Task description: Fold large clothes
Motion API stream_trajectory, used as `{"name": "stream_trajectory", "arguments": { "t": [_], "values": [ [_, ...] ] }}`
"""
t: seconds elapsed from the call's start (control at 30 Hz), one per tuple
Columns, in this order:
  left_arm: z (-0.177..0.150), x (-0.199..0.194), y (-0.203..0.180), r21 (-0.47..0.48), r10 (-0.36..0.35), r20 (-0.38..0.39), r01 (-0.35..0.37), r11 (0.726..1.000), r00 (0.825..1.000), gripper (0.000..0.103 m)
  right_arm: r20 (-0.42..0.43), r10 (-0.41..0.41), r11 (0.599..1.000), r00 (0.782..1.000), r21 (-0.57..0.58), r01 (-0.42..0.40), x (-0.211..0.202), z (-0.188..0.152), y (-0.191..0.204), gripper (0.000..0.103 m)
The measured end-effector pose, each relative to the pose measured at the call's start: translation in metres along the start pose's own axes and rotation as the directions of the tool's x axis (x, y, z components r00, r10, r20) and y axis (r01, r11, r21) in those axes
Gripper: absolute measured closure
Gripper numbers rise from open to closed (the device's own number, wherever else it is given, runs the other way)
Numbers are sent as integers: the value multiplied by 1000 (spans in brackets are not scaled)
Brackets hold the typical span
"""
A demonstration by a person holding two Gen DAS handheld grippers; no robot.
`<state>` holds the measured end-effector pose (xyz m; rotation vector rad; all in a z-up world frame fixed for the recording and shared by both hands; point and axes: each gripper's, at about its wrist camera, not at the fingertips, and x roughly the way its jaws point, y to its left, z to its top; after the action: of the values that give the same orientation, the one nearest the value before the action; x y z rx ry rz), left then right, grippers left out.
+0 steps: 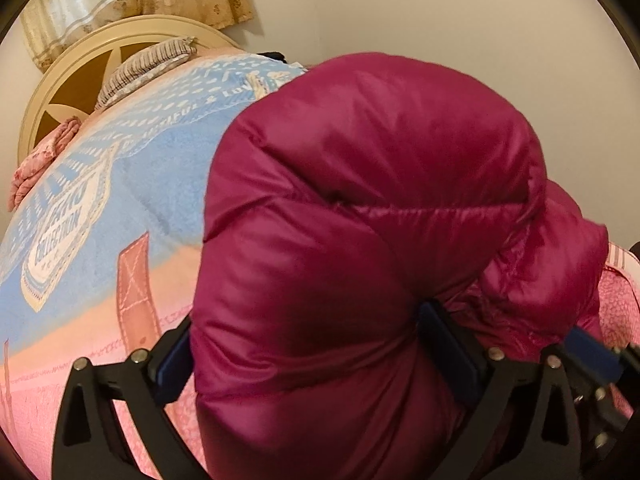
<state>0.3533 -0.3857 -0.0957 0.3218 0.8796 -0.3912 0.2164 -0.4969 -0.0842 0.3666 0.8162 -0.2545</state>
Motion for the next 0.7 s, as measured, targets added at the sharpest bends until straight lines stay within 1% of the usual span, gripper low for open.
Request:
{"name": "stream_trajectory", "arguments": {
  "t": [0.13,0.27,0.33,0.4,0.43,0.53,0.6,0.7],
  "values": [
    [3,7,4,-29,-17,-21,17,999,1000,0,-15,-42,999,999,1,42,12,6,5,77],
    [4,1,7,-17,-8,-19,8,1000,1000,0,-19,-56,998,998,-2,56,14,8,8,77],
    [3,-11,13,-31,-42,-42,40,999,998,0,-20,-68,998,997,-16,68,14,8,10,77],
    [-1,-28,24,-78,-86,-27,84,993,996,1,-21,-70,997,997,-13,70,14,8,8,77],
    [-10,-43,30,-95,-107,-8,106,990,994,1,-21,-68,998,997,-10,68,14,8,6,77],
    [-37,-79,32,-72,-104,51,108,992,993,1,-21,-58,998,998,6,58,14,9,7,77],
    [-57,-97,30,-66,-112,72,117,991,991,1,-16,-71,997,997,1,71,13,9,9,77],
    [-81,-106,28,-90,-142,69,148,985,987,1,-7,-110,994,994,-15,110,9,6,15,77]
  ]
}}
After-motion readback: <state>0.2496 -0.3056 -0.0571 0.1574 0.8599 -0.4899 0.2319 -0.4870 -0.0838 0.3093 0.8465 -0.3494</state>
